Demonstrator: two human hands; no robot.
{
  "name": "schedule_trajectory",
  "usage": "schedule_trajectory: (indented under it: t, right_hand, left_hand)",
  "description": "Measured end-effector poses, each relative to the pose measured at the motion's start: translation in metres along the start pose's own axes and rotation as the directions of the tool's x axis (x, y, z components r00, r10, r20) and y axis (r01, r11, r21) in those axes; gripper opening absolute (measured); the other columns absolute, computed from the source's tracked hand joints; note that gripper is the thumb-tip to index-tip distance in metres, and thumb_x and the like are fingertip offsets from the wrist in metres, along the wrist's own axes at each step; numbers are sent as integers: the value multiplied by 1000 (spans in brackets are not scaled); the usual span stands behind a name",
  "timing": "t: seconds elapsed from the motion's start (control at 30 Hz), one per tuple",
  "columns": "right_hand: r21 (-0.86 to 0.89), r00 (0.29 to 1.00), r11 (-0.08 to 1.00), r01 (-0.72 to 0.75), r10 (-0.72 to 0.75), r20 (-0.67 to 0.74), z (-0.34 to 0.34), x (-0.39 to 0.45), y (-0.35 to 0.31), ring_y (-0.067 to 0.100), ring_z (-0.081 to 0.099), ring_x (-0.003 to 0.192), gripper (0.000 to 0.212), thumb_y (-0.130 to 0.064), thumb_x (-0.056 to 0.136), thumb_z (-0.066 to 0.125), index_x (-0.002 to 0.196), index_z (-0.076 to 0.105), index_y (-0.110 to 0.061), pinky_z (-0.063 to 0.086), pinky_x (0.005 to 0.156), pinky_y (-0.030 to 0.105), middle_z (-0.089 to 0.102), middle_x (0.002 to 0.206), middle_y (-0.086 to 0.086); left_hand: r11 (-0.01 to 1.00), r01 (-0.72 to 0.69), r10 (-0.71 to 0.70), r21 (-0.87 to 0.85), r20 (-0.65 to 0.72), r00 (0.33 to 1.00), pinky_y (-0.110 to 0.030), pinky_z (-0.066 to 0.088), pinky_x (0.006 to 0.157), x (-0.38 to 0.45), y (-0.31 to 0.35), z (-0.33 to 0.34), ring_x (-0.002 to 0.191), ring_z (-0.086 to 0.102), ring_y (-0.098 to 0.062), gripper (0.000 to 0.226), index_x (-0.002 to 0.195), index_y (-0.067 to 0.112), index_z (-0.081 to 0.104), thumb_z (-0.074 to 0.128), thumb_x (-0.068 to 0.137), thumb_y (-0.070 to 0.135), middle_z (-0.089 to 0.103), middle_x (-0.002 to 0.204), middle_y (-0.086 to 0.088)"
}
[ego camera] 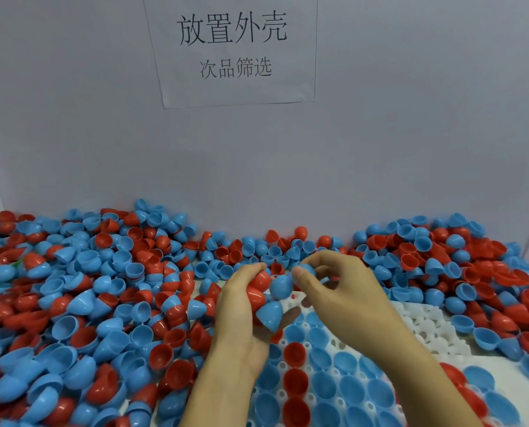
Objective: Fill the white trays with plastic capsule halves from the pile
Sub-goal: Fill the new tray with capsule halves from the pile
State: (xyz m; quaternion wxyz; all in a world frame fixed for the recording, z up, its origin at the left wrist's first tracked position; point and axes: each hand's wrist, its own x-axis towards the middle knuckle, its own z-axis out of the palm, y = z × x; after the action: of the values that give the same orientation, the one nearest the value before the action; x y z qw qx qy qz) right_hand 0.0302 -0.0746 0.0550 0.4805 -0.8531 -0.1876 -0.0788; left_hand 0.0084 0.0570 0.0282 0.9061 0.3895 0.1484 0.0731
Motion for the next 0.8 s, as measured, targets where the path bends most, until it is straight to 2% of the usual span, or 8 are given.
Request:
schedule_trajectory:
  t: [0.17, 0.3, 0.4, 0.5, 0.57, 0.63, 0.7, 0.8]
  right_hand:
    - [7, 986, 1000, -28, 29, -162, -9, 1, -2, -2, 64, 71, 12, -42, 90, 66, 85, 63, -32, 42, 57, 10, 66, 79, -11]
    - [-5, 965, 1000, 19, -20, -261, -3, 1, -4, -12, 58, 66, 20, -40, 81, 78, 74, 61, -32, 43, 56, 4, 61, 67, -15]
    - [-77, 983, 995, 67, -79, -168, -3, -1, -5, -4, 59, 59, 23, -45, 78, 78, 68, 65, -29, 43, 56, 6, 59, 55, -13]
    - [-100, 989, 984, 145, -147, -6, -7, -2, -6, 17, 61, 61, 34, -48, 89, 63, 59, 63, -33, 50, 59, 24, 66, 61, 3]
    - [-96, 984, 980, 172, -168, 54, -11, -2, -7, 24, 51, 48, 44, -44, 96, 53, 61, 65, -20, 46, 52, 29, 67, 66, 14]
    - [-85, 986, 983, 164, -162, 25, -16, -1, -7, 15, 57, 46, 33, -37, 98, 54, 74, 70, -20, 50, 50, 25, 71, 71, 6]
    - [-90, 988, 984, 157, -157, 12, -20, -1, -8, 3, 67, 65, 10, -33, 93, 64, 84, 67, -37, 52, 58, 18, 71, 77, -14]
    - [-165, 986, 973, 161, -150, 78, -25, -3, -8, -8, 62, 76, 20, -29, 85, 74, 89, 65, -46, 46, 62, 4, 64, 82, -29]
  left_hand:
    - [1000, 18, -15, 24, -98, 995, -25, 44, 36, 2, -3, -2, 52, 64, -16, 14, 92, 11, 66, 72, 87, 23, 67, 66, -6]
    - [989, 74, -80, 129, 41, 996, -21, 35, 31, 1, -3, -2, 53, 58, -14, 29, 92, 11, 76, 78, 78, 35, 66, 72, -4]
    - [981, 82, -106, 175, 134, 985, -20, 34, 32, -1, -6, -1, 54, 58, -11, 40, 106, 10, 72, 78, 77, 38, 67, 77, -3]
    - [987, 70, -88, 145, 125, 988, -20, 34, 32, 1, -6, -2, 56, 59, -11, 46, 110, 8, 69, 77, 75, 37, 67, 79, -6]
    - [991, 68, -82, 117, 122, 989, -20, 34, 31, 3, -5, -5, 57, 58, -13, 42, 108, 7, 68, 76, 78, 35, 65, 76, -8]
    - [992, 52, -69, 115, 144, 987, -20, 34, 30, 2, -3, -7, 57, 58, -14, 38, 103, 7, 67, 76, 79, 34, 64, 74, -8]
    - [990, 19, -44, 141, 177, 983, -21, 34, 30, 2, -1, -9, 57, 59, -14, 36, 98, 9, 66, 77, 76, 34, 62, 74, -8]
    - [976, -49, -12, 214, 278, 961, -21, 34, 32, 0, 1, -11, 57, 57, -13, 34, 102, 13, 71, 76, 75, 34, 61, 80, -8]
